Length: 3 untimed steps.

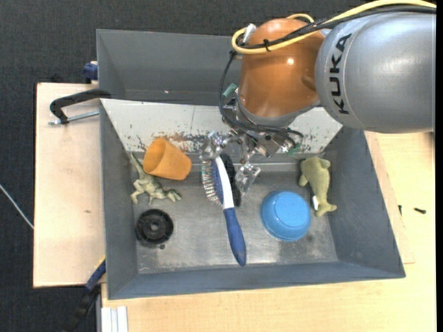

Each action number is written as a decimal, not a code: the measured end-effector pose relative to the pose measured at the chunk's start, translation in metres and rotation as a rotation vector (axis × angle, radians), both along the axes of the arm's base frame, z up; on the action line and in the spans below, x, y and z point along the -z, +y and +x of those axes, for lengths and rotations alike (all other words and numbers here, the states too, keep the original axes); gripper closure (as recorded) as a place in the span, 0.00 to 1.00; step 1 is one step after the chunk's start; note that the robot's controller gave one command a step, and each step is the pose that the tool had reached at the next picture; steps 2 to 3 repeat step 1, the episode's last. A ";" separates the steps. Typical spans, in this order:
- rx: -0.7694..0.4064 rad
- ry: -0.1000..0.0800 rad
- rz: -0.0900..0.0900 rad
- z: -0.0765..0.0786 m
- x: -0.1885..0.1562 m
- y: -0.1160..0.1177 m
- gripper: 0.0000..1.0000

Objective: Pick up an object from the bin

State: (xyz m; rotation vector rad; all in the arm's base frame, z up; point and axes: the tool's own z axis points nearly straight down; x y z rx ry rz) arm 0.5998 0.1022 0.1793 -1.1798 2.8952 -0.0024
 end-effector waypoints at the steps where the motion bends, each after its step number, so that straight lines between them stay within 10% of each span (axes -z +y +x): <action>1: 0.025 0.004 -0.001 0.001 -0.029 -0.002 1.00; 3: 0.025 0.004 -0.001 0.001 -0.029 -0.002 1.00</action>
Offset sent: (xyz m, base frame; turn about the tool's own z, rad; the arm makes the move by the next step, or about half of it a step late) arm -0.0006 -0.0032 0.0263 0.0259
